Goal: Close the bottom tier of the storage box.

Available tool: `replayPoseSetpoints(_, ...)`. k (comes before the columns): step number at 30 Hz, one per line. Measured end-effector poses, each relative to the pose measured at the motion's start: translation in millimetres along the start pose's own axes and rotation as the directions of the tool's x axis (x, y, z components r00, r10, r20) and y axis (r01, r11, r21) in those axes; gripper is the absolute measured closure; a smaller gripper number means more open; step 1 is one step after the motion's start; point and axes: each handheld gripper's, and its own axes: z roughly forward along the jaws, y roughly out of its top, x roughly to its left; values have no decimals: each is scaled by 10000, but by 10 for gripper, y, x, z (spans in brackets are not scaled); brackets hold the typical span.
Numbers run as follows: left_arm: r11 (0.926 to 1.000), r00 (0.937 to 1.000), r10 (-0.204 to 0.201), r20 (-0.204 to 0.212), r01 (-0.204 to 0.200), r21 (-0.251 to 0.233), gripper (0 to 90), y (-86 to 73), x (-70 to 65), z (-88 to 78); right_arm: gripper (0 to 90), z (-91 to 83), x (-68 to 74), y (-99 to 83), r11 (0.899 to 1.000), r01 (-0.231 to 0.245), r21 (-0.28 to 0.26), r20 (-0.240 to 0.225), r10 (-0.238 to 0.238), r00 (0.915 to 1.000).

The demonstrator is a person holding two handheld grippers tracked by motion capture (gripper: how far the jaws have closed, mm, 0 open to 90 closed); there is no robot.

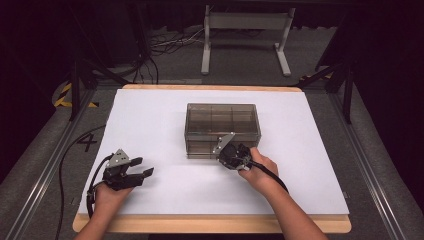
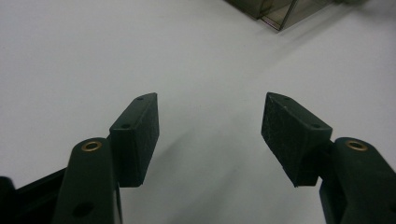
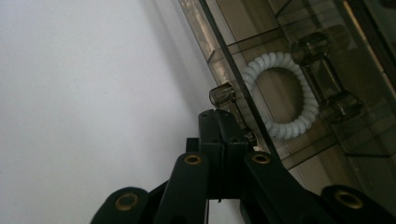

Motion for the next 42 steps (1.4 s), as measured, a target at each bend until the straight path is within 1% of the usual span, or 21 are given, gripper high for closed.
replayPoseSetpoints(6,10000,10000,3,1,-3,-11,377,0,0,0,900,13,-19,-1,9999,-130,-73,145,131,9998)
replayPoseSetpoints(11,10000,10000,6,-2,-6,1,377,0,-1,0,900,13,-47,3,9998,-147,-145,27,147,9999)
replayPoseSetpoints(17,10000,10000,7,-2,-7,2,377,0,-1,0,900,27,-53,12,9997,-27,-242,378,36,9993)
replayPoseSetpoints(20,10000,10000,6,-14,-6,0,377,0,0,-1,900,32,-61,12,9996,-60,-268,425,71,9991)
replayPoseSetpoints(23,10000,10000,0,5,0,0,377,0,-1,0,900,36,-72,10,9996,-84,-260,581,99,9983)
replayPoseSetpoints(28,10000,10000,1,-3,-1,4,377,0,0,-1,900,47,-94,3,9996,-118,-259,641,134,9979)
replayPoseSetpoints(31,10000,10000,6,-1,-6,-4,377,0,0,0,900,55,-108,-4,9997,-106,-220,806,123,9967)
replayPoseSetpoints(33,10000,10000,4,2,-4,3,377,0,0,0,900,58,-118,-9,9995,-204,-242,831,224,9963)
replayPoseSetpoints(37,10000,10000,-1,7,1,0,377,0,1,1,900,68,-131,-14,9995,-198,-235,958,220,9952)
replayPoseSetpoints(39,10000,10000,-4,11,4,-3,377,0,1,1,900,69,-129,-9,9993,-234,-302,944,262,9952)
replayPoseSetpoints(42,10000,10000,-9,18,9,1,377,0,1,1,900,69,-128,-4,9994,-131,-324,978,162,9951)
